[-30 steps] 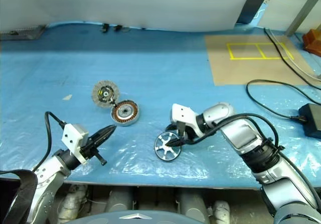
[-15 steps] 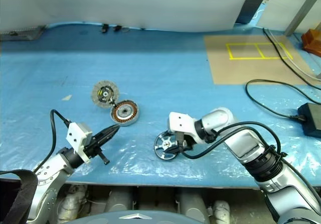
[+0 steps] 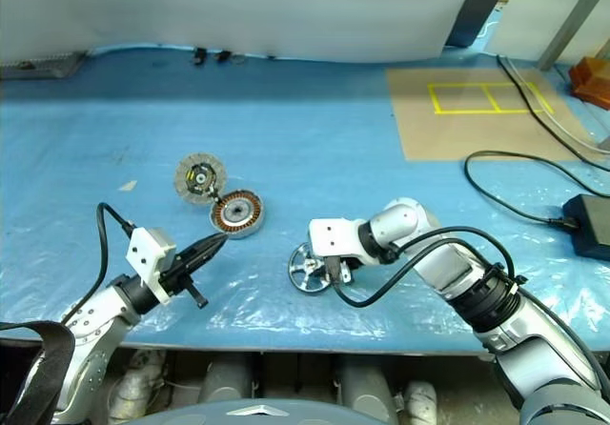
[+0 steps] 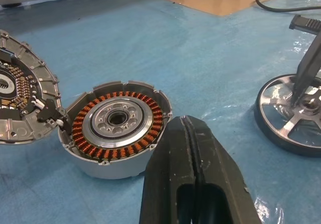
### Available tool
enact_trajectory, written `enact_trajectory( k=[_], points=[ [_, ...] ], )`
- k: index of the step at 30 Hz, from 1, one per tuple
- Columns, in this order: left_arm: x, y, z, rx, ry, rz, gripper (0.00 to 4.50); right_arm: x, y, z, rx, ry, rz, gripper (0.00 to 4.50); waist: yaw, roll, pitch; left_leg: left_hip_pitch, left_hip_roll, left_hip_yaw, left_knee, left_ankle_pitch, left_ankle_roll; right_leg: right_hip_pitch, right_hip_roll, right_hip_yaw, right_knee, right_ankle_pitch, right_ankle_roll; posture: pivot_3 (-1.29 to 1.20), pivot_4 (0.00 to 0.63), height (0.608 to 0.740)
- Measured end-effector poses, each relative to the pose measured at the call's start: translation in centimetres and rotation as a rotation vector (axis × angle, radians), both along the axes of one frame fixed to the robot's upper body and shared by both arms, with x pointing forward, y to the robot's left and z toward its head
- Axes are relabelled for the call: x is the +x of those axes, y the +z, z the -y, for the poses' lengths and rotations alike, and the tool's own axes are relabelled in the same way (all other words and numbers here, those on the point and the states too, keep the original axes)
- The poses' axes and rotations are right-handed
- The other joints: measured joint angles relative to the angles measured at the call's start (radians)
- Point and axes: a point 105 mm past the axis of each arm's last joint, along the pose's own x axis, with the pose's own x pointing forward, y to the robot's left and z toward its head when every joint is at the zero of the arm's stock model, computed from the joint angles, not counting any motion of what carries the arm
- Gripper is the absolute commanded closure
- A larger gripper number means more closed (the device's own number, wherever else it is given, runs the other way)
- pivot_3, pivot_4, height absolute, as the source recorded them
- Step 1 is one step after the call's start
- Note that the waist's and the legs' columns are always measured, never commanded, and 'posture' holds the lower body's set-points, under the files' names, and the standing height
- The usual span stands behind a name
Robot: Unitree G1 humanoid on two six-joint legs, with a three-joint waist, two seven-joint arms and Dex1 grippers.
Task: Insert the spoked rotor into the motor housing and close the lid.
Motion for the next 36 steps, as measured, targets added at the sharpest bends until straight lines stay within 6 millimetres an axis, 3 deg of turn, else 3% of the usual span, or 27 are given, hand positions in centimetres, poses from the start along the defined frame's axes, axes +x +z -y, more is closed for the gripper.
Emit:
enact_trajectory(
  k=[1, 12, 18, 34, 36],
  points=[
    [0.0, 0.0, 0.0, 0.000, 0.000, -0.001, 4.50, 0.1, 0.0, 0.0, 0.000, 0.003, 0.005, 4.23, 0.000, 0.000, 0.000, 0.001, 0.000, 0.000, 0.000, 0.000, 0.000, 0.000, 0.000, 0.000, 0.000, 0.000, 0.000, 0.00, 0.150, 0.740],
    [0.8, 0.9, 0.0, 0.009, -0.006, 0.031, 4.50, 0.9, 0.3, -0.7, 0.045, -0.044, -0.022, 4.23, 0.000, 0.000, 0.000, 0.003, 0.000, 0.000, 0.001, 0.000, 0.000, 0.005, 0.000, 0.000, 0.001, 0.000, 0.001, 0.00, 0.150, 0.740],
    [1.0, 0.3, -0.3, 0.013, 0.008, 0.012, 4.50, 1.5, 0.9, -0.4, 0.044, -0.090, -0.030, 2.14, 0.000, 0.000, 0.000, -0.002, 0.000, -0.001, 0.000, 0.000, 0.000, -0.002, 0.000, 0.000, 0.001, 0.004, -0.006, 0.00, 0.150, 0.740],
    [1.1, 0.3, -0.1, 0.012, 0.001, 0.014, 4.50, 1.7, 0.2, 0.6, -0.053, -0.126, -0.038, 2.14, 0.000, 0.000, 0.000, -0.001, 0.000, 0.000, 0.001, 0.000, 0.000, -0.002, 0.000, 0.000, 0.001, 0.004, -0.006, 0.00, 0.150, 0.740],
    [1.3, 0.5, -0.1, 0.012, -0.001, 0.022, 4.50, 1.8, 0.2, 0.6, -0.075, -0.110, -0.015, 2.52, 0.001, 0.000, 0.000, -0.001, 0.000, 0.000, 0.001, 0.000, 0.000, -0.002, 0.000, 0.000, 0.002, 0.004, -0.006, 0.00, 0.150, 0.740]
  ],
)
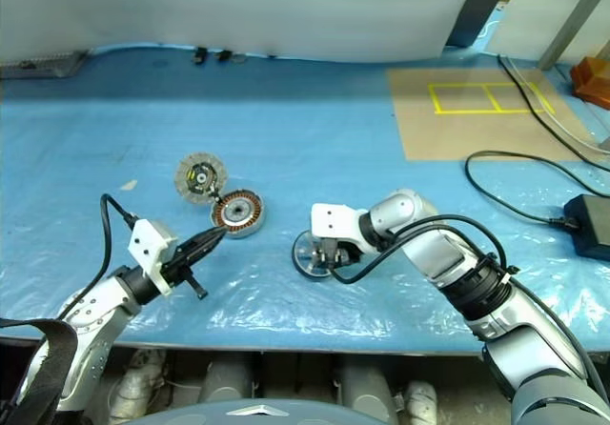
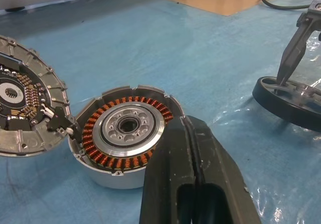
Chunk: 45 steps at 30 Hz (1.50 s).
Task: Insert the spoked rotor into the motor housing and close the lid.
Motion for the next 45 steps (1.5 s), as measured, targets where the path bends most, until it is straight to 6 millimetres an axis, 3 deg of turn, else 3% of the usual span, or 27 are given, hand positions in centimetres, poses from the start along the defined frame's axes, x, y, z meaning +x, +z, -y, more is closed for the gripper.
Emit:
enact_trajectory(
  k=[3, 7, 11, 14, 20, 22, 28, 34, 45],
  points=[
    [0.2, 0.2, 0.0, 0.001, -0.003, 0.008, 4.50, 0.3, 0.3, -0.1, -0.005, 0.005, 0.026, 3.21, -0.002, -0.001, -0.001, 0.001, 0.000, 0.000, 0.000, 0.000, 0.000, 0.002, 0.000, 0.000, 0.000, 0.000, 0.000, 0.00, 0.150, 0.740],
    [0.2, 0.2, -0.1, 0.004, 0.000, 0.007, 4.50, 0.2, 0.4, -0.6, 0.014, 0.010, 0.028, 3.28, -0.004, -0.001, -0.001, 0.004, 0.001, 0.000, 0.000, 0.000, 0.000, 0.005, 0.000, 0.000, 0.001, -0.004, 0.007, 0.00, 0.150, 0.740],
    [0.3, 0.3, -0.6, 0.008, 0.018, 0.018, 4.50, -0.6, 1.1, -2.3, 0.114, 0.057, -0.040, 3.28, -0.004, -0.001, -0.001, 0.002, 0.001, 0.000, 0.001, 0.000, 0.000, 0.001, 0.000, 0.000, 0.001, 0.000, 0.000, 0.00, 0.150, 0.740],
    [0.3, 0.5, -1.3, 0.012, 0.046, 0.036, 4.50, -0.3, 3.1, -4.0, 0.216, 0.072, -0.022, 3.28, -0.004, -0.001, -0.001, -0.001, 0.000, 0.000, 0.001, 0.000, 0.000, -0.002, 0.000, 0.000, 0.001, 0.000, 0.000, 0.00, 0.150, 0.740],
    [-1.0, 0.1, -2.8, -0.006, 0.126, 0.025, 4.50, 2.5, 9.8, -7.7, 0.487, -0.004, 0.032, 3.28, -0.006, -0.001, -0.001, -0.001, 0.000, 0.000, 0.000, 0.000, 0.000, -0.002, 0.000, 0.000, 0.000, 0.000, -0.001, 0.00, 0.150, 0.740],
    [-1.6, -0.1, -2.8, -0.016, 0.133, 0.014, 4.50, 3.2, 10.5, -8.3, 0.504, -0.036, 0.023, 3.28, -0.003, -0.001, -0.001, -0.001, 0.000, 0.000, -0.001, 0.000, 0.000, -0.002, 0.000, 0.000, 0.000, 0.000, -0.001, 0.00, 0.150, 0.740],
    [-2.3, -0.6, -2.9, -0.023, 0.171, -0.004, 4.50, 5.3, 8.9, -9.9, 0.496, -0.166, -0.048, 3.28, -0.001, -0.001, 0.000, -0.002, 0.000, 0.000, 0.000, 0.000, 0.000, -0.002, 0.000, 0.000, 0.000, 0.000, 0.000, 0.00, 0.150, 0.740],
    [-2.4, -0.6, -2.3, -0.034, 0.184, 0.002, 4.50, 7.3, 6.7, -10.6, 0.405, -0.224, 0.005, 3.28, -0.002, -0.001, 0.000, -0.003, 0.001, 0.000, -0.001, 0.000, -0.001, -0.003, 0.000, 0.000, 0.000, 0.000, -0.001, 0.00, 0.150, 0.740],
    [-2.3, -0.5, -2.2, -0.037, 0.172, 0.013, 4.50, 6.9, 5.5, -11.3, 0.343, -0.133, 0.041, 3.28, -0.002, -0.001, 0.000, -0.003, 0.001, 0.000, -0.001, 0.001, -0.002, -0.004, 0.000, 0.000, 0.000, 0.000, -0.001, 0.00, 0.150, 0.740]
  ],
)
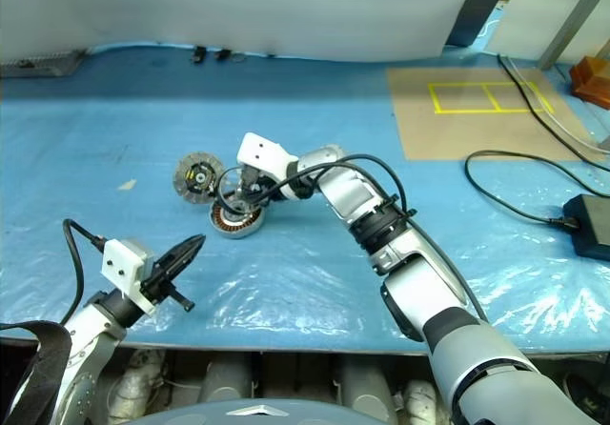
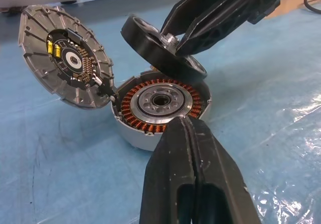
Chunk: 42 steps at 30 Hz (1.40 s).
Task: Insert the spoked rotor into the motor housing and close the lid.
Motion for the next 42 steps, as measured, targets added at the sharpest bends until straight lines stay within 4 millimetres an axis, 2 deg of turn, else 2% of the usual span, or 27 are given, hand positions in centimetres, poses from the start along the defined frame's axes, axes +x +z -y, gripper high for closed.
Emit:
enact_trajectory(
  k=[8, 17, 24, 31, 34, 38, 42],
  points=[
    [0.5, -0.4, -0.2, 0.001, -0.012, -0.002, 4.50, -0.4, 0.0, -0.1, -0.015, 0.037, 0.003, 3.28, 0.000, 0.000, 0.000, 0.000, 0.000, 0.000, 0.000, 0.000, 0.000, 0.000, 0.000, 0.000, 0.000, 0.000, 0.000, 0.00, 0.150, 0.740],
    [0.6, -0.5, -0.5, 0.003, -0.006, -0.001, 4.50, -1.1, -1.2, -0.8, -0.056, 0.086, 0.006, 3.28, 0.000, 0.000, 0.000, 0.000, 0.000, 0.000, 0.000, 0.000, 0.000, 0.000, 0.000, 0.000, 0.000, 0.000, 0.000, 0.00, 0.150, 0.740],
    [0.4, -0.6, -1.0, 0.012, 0.020, 0.001, 4.50, -0.9, -1.4, -1.4, -0.055, 0.102, 0.015, 3.28, -0.008, 0.000, 0.000, 0.003, 0.001, 0.001, 0.000, -0.001, 0.002, 0.001, 0.000, 0.000, 0.001, 0.000, 0.000, 0.00, 0.150, 0.740],
    [0.3, -0.8, -1.1, 0.022, 0.033, -0.007, 4.50, -0.8, -2.7, -1.9, -0.081, 0.106, 0.006, 1.00, -0.003, 0.000, 0.000, 0.001, 0.005, 0.001, 0.001, -0.001, 0.002, 0.000, 0.000, 0.000, 0.001, 0.001, -0.001, 0.00, 0.150, 0.740],
    [0.4, -0.7, -1.2, 0.026, 0.035, -0.004, 4.50, -0.8, -2.5, -2.1, -0.065, 0.106, 0.005, 1.00, -0.002, 0.000, 0.000, 0.000, 0.005, 0.001, 0.000, -0.001, 0.002, 0.000, 0.000, 0.000, 0.000, 0.001, -0.001, 0.00, 0.150, 0.740],
    [0.8, -0.3, -1.1, 0.032, 0.028, 0.013, 4.50, -0.4, -1.8, -1.9, -0.027, 0.083, -0.002, 2.00, -0.002, 0.001, 0.000, 0.001, 0.005, 0.001, 0.001, -0.001, 0.002, 0.000, 0.000, 0.000, 0.001, 0.001, -0.001, 0.00, 0.150, 0.740],
    [1.2, -0.1, -1.1, 0.038, 0.018, 0.017, 4.50, 0.2, -0.7, -1.7, 0.043, 0.038, -0.029, 3.50, -0.001, 0.001, 0.000, 0.001, 0.005, 0.001, 0.001, -0.001, 0.002, 0.000, 0.000, 0.000, 0.001, 0.001, -0.001, 0.00, 0.150, 0.740]
  ],
)
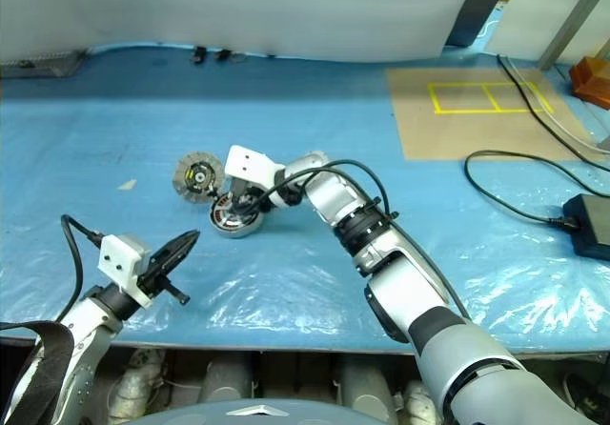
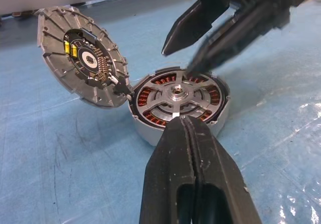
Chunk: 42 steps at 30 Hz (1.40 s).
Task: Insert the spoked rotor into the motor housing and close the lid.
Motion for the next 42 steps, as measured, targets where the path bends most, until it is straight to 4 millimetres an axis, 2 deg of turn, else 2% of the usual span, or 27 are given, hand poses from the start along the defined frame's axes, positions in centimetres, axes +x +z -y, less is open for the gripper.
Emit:
enact_trajectory(
  k=[3, 10, 14, 20, 25, 27, 30, 31, 34, 36, 38, 42],
  points=[
    [0.5, 0.5, 0.1, 0.004, -0.012, 0.018, 4.50, 0.4, 0.2, -0.3, 0.063, -0.040, -0.038, 4.48, -0.002, 0.000, 0.000, 0.000, 0.000, 0.000, 0.000, 0.000, 0.000, 0.000, 0.000, 0.000, 0.000, 0.000, 0.000, 0.00, 0.150, 0.740],
    [2.1, 0.9, -0.4, -0.006, 0.021, 0.039, 4.50, 1.6, -1.6, -1.0, 0.109, -0.173, -0.075, 4.48, -0.001, 0.000, 0.000, 0.000, 0.000, 0.001, 0.000, 0.002, -0.004, 0.000, 0.000, 0.000, 0.000, 0.000, 0.000, 0.00, 0.150, 0.740],
    [2.6, 1.1, -0.5, -0.017, 0.033, 0.048, 4.50, 1.3, -3.5, -1.0, 0.020, -0.147, -0.038, 4.48, -0.001, 0.000, 0.000, -0.001, 0.000, 0.001, 0.000, 0.002, -0.004, 0.000, 0.000, 0.000, 0.000, 0.000, 0.000, 0.00, 0.150, 0.740],
    [2.7, 0.5, -0.9, -0.079, 0.073, 0.032, 4.50, 1.0, -3.7, -0.6, -0.013, -0.073, 0.050, 4.48, -0.001, 0.001, 0.000, 0.001, 0.000, 0.001, 0.000, 0.002, -0.004, 0.000, 0.000, 0.000, 0.000, 0.000, 0.000, 0.00, 0.150, 0.740],
    [2.3, 1.4, -2.6, -0.209, 0.144, 0.077, 4.50, 0.9, -3.0, -0.6, 0.084, -0.075, 0.023, 4.48, -0.001, 0.001, 0.000, 0.000, 0.000, 0.001, 0.000, 0.001, -0.003, 0.000, 0.000, 0.000, 0.000, 0.000, 0.000, 0.00, 0.150, 0.740],
    [1.9, 1.5, -3.9, -0.245, 0.191, 0.096, 4.50, 0.3, -1.6, -0.8, 0.156, -0.037, 0.015, 4.48, -0.001, 0.001, 0.000, -0.001, 0.001, 0.001, 0.000, 0.001, -0.001, 0.000, 0.000, 0.000, -0.001, 0.000, 0.000, 0.00, 0.150, 0.740],
    [1.9, 0.0, -5.4, -0.257, 0.247, 0.046, 4.50, -1.7, 1.1, -0.9, 0.245, 0.087, -0.002, 4.48, 0.002, 0.001, 0.000, 0.000, 0.001, 0.001, -0.001, 0.000, 0.000, 0.000, 0.001, -0.001, -0.001, 0.000, 0.000, 0.00, 0.150, 0.740],
    [1.9, -0.5, -5.7, -0.248, 0.260, 0.029, 4.50, -2.2, 1.5, -0.9, 0.256, 0.110, -0.008, 4.48, 0.003, 0.000, 0.000, 0.000, 0.001, 0.001, -0.001, 0.000, 0.000, 0.000, 0.001, -0.001, -0.001, 0.000, 0.000, 0.00, 0.150, 0.740],
    [3.8, -2.6, -7.2, -0.228, 0.332, -0.038, 4.50, -4.3, 2.1, 0.2, 0.250, 0.190, -0.022, 4.48, 0.018, 0.000, 0.000, 0.000, 0.001, 0.000, 0.000, 0.000, 0.000, 0.001, 0.000, -0.001, -0.001, 0.000, 0.001, 0.00, 0.150, 0.740],
    [5.2, -2.8, -7.4, -0.245, 0.343, -0.044, 4.50, -5.0, 1.6, 1.2, 0.210, 0.216, -0.032, 4.48, 0.025, -0.001, -0.001, 0.001, 0.000, 0.000, 0.002, 0.000, 0.000, 0.002, -0.001, -0.001, -0.001, 0.001, 0.002, 0.00, 0.150, 0.740],
    [6.7, -2.3, -7.4, -0.269, 0.337, -0.026, 4.50, -5.2, 0.8, 2.5, 0.141, 0.223, -0.034, 4.48, 0.029, -0.002, -0.001, 0.001, -0.001, -0.001, 0.003, 0.000, 0.000, 0.003, -0.001, -0.001, -0.001, 0.001, 0.002, 0.00, 0.150, 0.740],
    [10.3, 0.3, -6.7, -0.336, 0.273, 0.046, 4.50, -5.4, -1.9, 5.7, -0.043, 0.198, -0.014, 4.48, 0.033, -0.003, -0.001, 0.000, -0.006, -0.002, 0.003, 0.003, -0.003, 0.003, -0.001, 0.000, -0.001, 0.002, 0.002, 0.00, 0.150, 0.740]
  ],
)
